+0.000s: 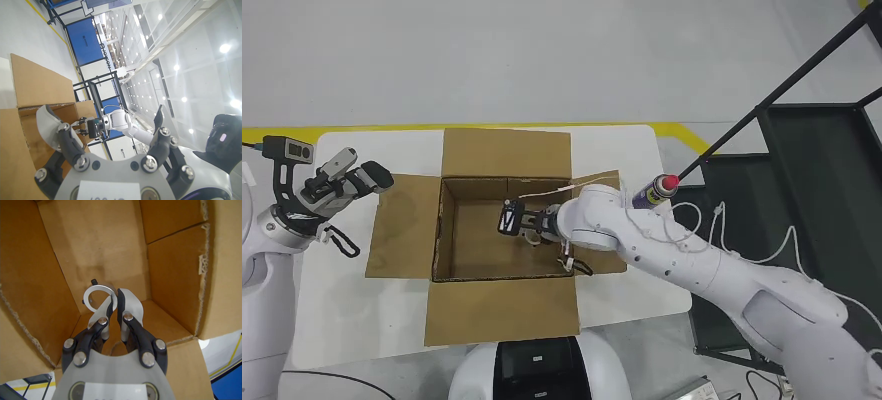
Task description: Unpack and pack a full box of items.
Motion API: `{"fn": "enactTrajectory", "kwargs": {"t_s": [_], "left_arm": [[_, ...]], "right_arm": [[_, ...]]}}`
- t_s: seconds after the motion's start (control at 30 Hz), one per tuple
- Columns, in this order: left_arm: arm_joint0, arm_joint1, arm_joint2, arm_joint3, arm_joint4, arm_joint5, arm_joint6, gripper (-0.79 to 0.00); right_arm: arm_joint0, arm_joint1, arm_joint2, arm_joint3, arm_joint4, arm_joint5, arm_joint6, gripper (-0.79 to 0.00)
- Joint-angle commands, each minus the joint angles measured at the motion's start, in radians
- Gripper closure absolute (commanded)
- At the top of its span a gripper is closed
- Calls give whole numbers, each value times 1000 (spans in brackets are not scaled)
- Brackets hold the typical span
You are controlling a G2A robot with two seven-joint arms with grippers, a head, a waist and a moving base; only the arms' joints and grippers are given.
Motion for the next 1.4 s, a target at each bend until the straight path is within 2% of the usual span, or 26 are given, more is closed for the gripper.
{"fn": "enactTrajectory", "kwargs": {"t_s": [0.0, 0.2, 0.57, 0.6, 0.63, 0.67, 0.7, 0.73, 0.87, 0.97, 1.0, 1.1, 1.17, 1.23, 1.37], "left_arm": [[0, 0, 0, 0, 0, 0, 0, -785], [0, 0, 0, 0, 0, 0, 0, -785], [0, 0, 0, 0, 0, 0, 0, -785], [0, 0, 0, 0, 0, 0, 0, -785], [0, 0, 0, 0, 0, 0, 0, -785], [0, 0, 0, 0, 0, 0, 0, -785], [0, 0, 0, 0, 0, 0, 0, -785], [0, 0, 0, 0, 0, 0, 0, -785], [0, 0, 0, 0, 0, 0, 0, -785], [0, 0, 0, 0, 0, 0, 0, -785], [0, 0, 0, 0, 0, 0, 0, -785], [0, 0, 0, 0, 0, 0, 0, -785], [0, 0, 0, 0, 0, 0, 0, -785], [0, 0, 0, 0, 0, 0, 0, -785], [0, 0, 0, 0, 0, 0, 0, -785]], "right_arm": [[16, -25, -19, 48, -2, 13, -4, 0], [50, -97, -65, 175, 7, 41, 10, 0], [84, -209, -115, 361, 29, 21, 25, 0], [86, -217, -117, 374, 31, 18, 31, -99], [87, -224, -119, 387, 31, 16, 37, -286], [89, -231, -120, 397, 32, 14, 37, -416], [90, -238, -120, 407, 33, 8, 36, -619], [90, -243, -120, 417, 33, 4, 35, -702], [91, -255, -111, 426, 30, -10, 40, -668], [87, -245, -84, 394, 29, -16, 44, -631], [83, -238, -71, 370, 23, -14, 50, -594], [56, -198, -15, 256, 5, -26, 62, -610], [19, -158, 44, 160, -4, -47, 68, -674], [-28, -114, 104, 33, -57, -81, 76, -785], [-184, -23, 281, -201, -87, -177, 36, -785]]}}
